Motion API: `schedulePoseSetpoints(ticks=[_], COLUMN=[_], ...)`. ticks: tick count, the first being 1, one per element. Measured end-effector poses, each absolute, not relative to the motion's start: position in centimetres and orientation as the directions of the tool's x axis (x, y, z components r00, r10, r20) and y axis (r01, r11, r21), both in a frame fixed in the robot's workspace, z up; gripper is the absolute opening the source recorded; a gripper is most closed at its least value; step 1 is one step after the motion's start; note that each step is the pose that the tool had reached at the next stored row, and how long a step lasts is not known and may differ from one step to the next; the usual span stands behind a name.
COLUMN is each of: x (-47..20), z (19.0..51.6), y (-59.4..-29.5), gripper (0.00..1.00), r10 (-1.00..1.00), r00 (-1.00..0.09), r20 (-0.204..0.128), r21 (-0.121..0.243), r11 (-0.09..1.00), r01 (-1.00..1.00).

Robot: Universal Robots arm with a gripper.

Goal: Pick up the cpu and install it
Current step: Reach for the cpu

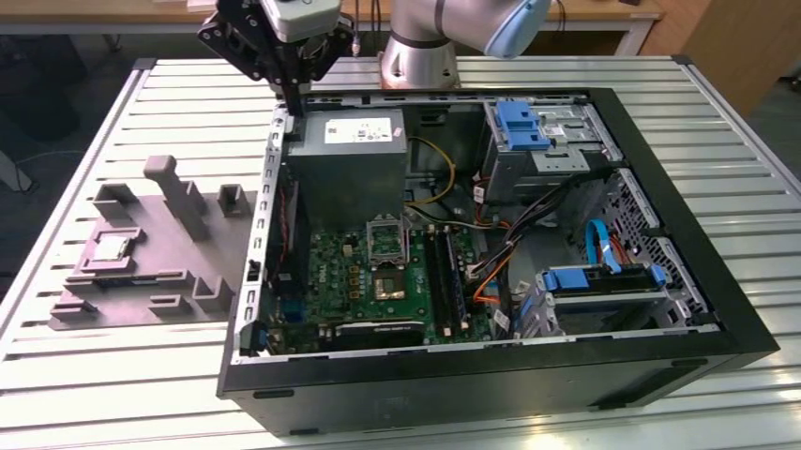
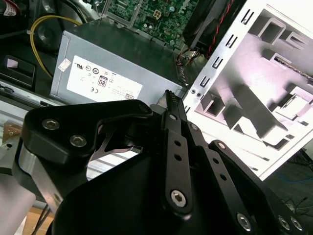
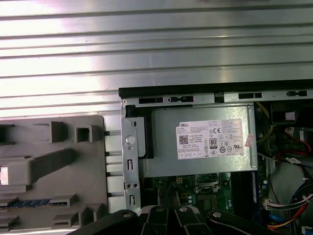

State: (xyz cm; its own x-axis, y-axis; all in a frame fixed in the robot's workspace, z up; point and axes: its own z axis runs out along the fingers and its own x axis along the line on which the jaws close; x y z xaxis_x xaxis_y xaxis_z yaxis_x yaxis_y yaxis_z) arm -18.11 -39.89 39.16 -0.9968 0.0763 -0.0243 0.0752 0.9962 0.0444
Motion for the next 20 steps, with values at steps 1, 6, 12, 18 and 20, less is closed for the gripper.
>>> schedulePoseSetpoints(ticks=[1,6,12,18,20], x=[-18.13,-18.36,-18.66,-18.81,-18.9], z=[39.16,39.15,39.13,39.11,39.09], y=[-39.89,-39.9,-39.89,-39.89,-39.89], gripper=[0.11,0.11,0.11,0.11,0.11], r10=[0.076,0.076,0.076,0.076,0.076], r00=[-0.997,-0.997,-0.997,-0.997,-0.997], r20=[-0.024,-0.024,-0.024,-0.024,-0.024], r21=[0.044,0.044,0.044,0.044,0.044], r11=[0.996,0.996,0.996,0.996,0.996], r01=[0.075,0.075,0.075,0.075,0.075])
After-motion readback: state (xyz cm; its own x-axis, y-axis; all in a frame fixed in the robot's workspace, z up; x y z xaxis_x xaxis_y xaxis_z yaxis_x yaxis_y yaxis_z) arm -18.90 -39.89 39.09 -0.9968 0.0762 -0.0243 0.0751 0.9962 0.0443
